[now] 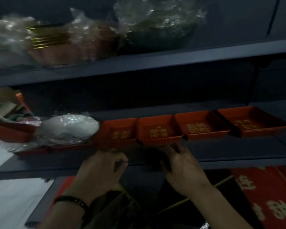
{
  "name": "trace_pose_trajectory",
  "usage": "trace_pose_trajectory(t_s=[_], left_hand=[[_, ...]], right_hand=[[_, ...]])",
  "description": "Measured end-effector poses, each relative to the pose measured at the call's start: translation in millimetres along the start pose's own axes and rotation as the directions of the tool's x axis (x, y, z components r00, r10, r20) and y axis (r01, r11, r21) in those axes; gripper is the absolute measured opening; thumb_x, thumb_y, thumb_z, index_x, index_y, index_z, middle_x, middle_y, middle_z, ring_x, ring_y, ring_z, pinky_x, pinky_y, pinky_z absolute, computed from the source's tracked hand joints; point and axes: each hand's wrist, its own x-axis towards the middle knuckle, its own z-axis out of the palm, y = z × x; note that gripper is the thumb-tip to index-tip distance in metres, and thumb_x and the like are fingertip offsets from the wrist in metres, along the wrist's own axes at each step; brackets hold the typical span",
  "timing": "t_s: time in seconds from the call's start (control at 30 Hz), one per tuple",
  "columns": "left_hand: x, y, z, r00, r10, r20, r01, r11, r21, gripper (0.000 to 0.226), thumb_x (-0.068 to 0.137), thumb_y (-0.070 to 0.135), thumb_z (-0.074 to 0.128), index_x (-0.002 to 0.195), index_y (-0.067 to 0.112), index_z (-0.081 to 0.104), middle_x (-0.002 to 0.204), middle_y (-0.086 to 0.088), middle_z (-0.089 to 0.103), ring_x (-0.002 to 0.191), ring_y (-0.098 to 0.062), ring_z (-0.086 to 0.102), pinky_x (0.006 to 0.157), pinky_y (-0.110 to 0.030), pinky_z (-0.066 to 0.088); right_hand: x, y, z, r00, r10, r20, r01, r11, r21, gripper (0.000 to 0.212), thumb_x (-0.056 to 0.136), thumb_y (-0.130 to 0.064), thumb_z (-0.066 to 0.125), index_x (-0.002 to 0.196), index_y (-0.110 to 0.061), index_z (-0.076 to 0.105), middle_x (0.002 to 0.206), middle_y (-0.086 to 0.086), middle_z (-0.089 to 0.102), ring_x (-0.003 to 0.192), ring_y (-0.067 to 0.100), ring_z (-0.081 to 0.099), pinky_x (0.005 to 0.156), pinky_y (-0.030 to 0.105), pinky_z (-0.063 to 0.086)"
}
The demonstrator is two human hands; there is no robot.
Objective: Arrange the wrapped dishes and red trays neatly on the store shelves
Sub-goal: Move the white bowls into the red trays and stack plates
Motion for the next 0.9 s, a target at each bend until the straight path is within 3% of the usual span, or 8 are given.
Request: trace_pose_trajectory(t_s=[0.07, 0.17, 0.27, 0.33, 0.47, 0.63, 0.8, 0.9], left_hand=[[-16, -32, -16, 0.997, -0.078, -0.028, 0.078, 0.997, -0.016, 0.032, 0.085, 0.059, 0.051, 0.104, 0.048, 0.073, 0.093, 0.022, 0.077, 0.086, -0.005, 0.073, 0.077, -0.031, 0.060], [-35, -77, -42, 0.986, -0.151, -0.076, 0.146, 0.987, -0.069, 0.007, 0.087, 0.039, 0.064, 0.087, 0.041, 0.071, 0.077, 0.019, 0.072, 0.071, -0.004, 0.069, 0.066, -0.030, 0.058], [-52, -115, -59, 0.964, -0.211, -0.161, 0.177, 0.964, -0.201, 0.023, 0.087, 0.024, 0.066, 0.069, 0.039, 0.060, 0.066, 0.016, 0.064, 0.062, 0.003, 0.060, 0.062, -0.025, 0.050], [-62, -133, -65, 0.945, -0.261, -0.197, 0.213, 0.948, -0.235, 0.012, 0.088, 0.034, 0.061, 0.079, 0.035, 0.068, 0.073, 0.019, 0.068, 0.069, 0.005, 0.064, 0.065, -0.026, 0.053], [-80, -166, -66, 0.889, -0.365, -0.277, 0.279, 0.911, -0.304, 0.019, 0.085, 0.036, 0.059, 0.091, 0.036, 0.077, 0.088, 0.019, 0.073, 0.079, 0.002, 0.067, 0.073, -0.026, 0.057], [-88, -201, -69, 0.818, -0.494, -0.296, 0.370, 0.845, -0.387, 0.018, 0.092, 0.024, 0.076, 0.105, 0.037, 0.078, 0.100, 0.017, 0.069, 0.087, -0.002, 0.067, 0.081, -0.032, 0.062], [-83, -235, -72, 0.776, -0.541, -0.324, 0.379, 0.810, -0.447, 0.018, 0.095, 0.031, 0.072, 0.111, 0.039, 0.074, 0.113, 0.018, 0.068, 0.099, -0.004, 0.067, 0.088, -0.034, 0.062], [-85, -252, -77, 0.720, -0.581, -0.380, 0.389, 0.791, -0.473, 0.021, 0.096, 0.025, 0.071, 0.111, 0.039, 0.075, 0.107, 0.020, 0.065, 0.096, -0.007, 0.065, 0.086, -0.031, 0.059]], right_hand=[[6, -32, 9, 0.999, -0.042, 0.033, 0.042, 0.999, 0.012, 0.047, 0.101, -0.039, 0.057, 0.146, -0.039, 0.047, 0.141, -0.005, 0.052, 0.131, 0.020, 0.048, 0.103, 0.038, 0.051], [18, -82, 22, 0.989, -0.099, 0.109, 0.097, 0.995, 0.018, 0.046, 0.103, -0.042, 0.055, 0.147, -0.039, 0.045, 0.146, -0.004, 0.048, 0.134, 0.021, 0.047, 0.103, 0.038, 0.049], [33, -134, 32, 0.973, -0.154, 0.172, 0.152, 0.988, 0.026, 0.046, 0.103, -0.044, 0.055, 0.148, -0.041, 0.045, 0.148, -0.003, 0.047, 0.134, 0.023, 0.049, 0.104, 0.038, 0.049], [45, -167, 39, 0.962, -0.183, 0.203, 0.179, 0.983, 0.040, 0.046, 0.104, -0.046, 0.054, 0.148, -0.042, 0.045, 0.148, -0.002, 0.048, 0.133, 0.024, 0.052, 0.103, 0.038, 0.049], [66, -226, 60, 0.949, -0.233, 0.214, 0.224, 0.972, 0.066, 0.044, 0.103, -0.046, 0.054, 0.146, -0.038, 0.050, 0.142, -0.001, 0.059, 0.127, 0.023, 0.059, 0.099, 0.038, 0.053], [98, -287, 87, 0.935, -0.296, 0.195, 0.284, 0.955, 0.086, 0.041, 0.102, -0.044, 0.055, 0.142, -0.035, 0.055, 0.140, -0.003, 0.060, 0.124, 0.020, 0.060, 0.097, 0.035, 0.053], [137, -337, 113, 0.924, -0.350, 0.154, 0.343, 0.937, 0.073, 0.028, 0.101, -0.039, 0.059, 0.129, -0.033, 0.060, 0.123, -0.003, 0.061, 0.110, 0.021, 0.063, 0.090, 0.035, 0.055], [165, -358, 137, 0.911, -0.381, 0.158, 0.371, 0.924, 0.086, 0.021, 0.100, -0.038, 0.059, 0.121, -0.033, 0.063, 0.116, -0.003, 0.057, 0.106, 0.020, 0.062, 0.088, 0.037, 0.056]])
